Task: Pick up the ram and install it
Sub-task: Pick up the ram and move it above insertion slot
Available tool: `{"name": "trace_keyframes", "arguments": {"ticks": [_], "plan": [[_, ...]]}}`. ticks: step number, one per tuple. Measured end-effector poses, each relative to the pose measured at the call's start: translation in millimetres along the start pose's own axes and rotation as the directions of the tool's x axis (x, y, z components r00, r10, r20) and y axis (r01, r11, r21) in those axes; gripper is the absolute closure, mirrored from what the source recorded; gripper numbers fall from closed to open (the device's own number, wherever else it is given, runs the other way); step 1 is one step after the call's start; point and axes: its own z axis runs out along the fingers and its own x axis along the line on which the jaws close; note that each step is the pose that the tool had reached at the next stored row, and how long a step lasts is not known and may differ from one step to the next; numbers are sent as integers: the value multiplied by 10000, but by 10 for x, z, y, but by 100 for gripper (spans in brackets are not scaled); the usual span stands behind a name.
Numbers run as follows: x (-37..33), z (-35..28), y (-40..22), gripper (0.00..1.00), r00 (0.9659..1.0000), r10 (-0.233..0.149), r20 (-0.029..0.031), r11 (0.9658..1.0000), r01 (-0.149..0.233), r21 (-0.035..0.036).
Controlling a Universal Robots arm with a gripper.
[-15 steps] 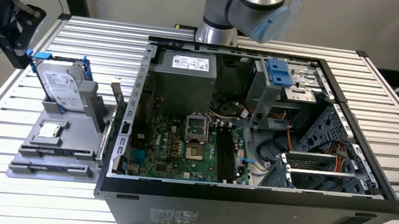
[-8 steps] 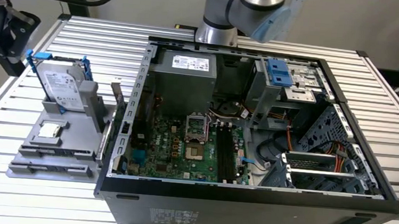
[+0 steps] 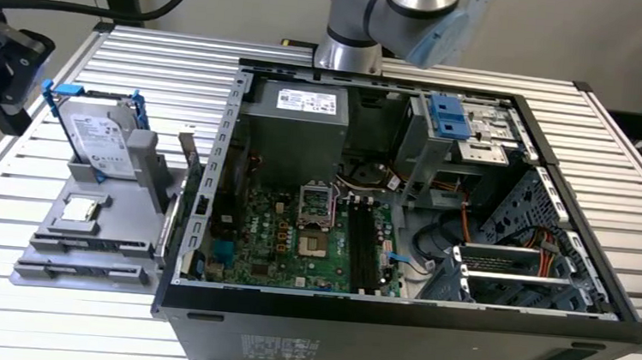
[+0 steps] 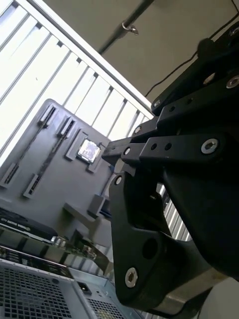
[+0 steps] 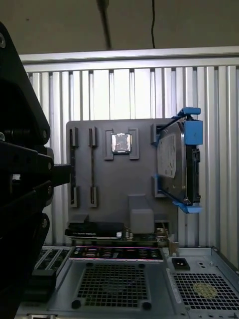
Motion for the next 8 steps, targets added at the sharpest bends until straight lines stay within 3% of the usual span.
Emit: {"name": "trace_keyframes", "arguments": {"ticks": [2, 8], "plan": [[0, 0, -32, 100, 10000, -1, -1, 10000, 1, 1], [0, 2, -44, 100, 10000, 0, 0, 10000, 0, 0]]}}
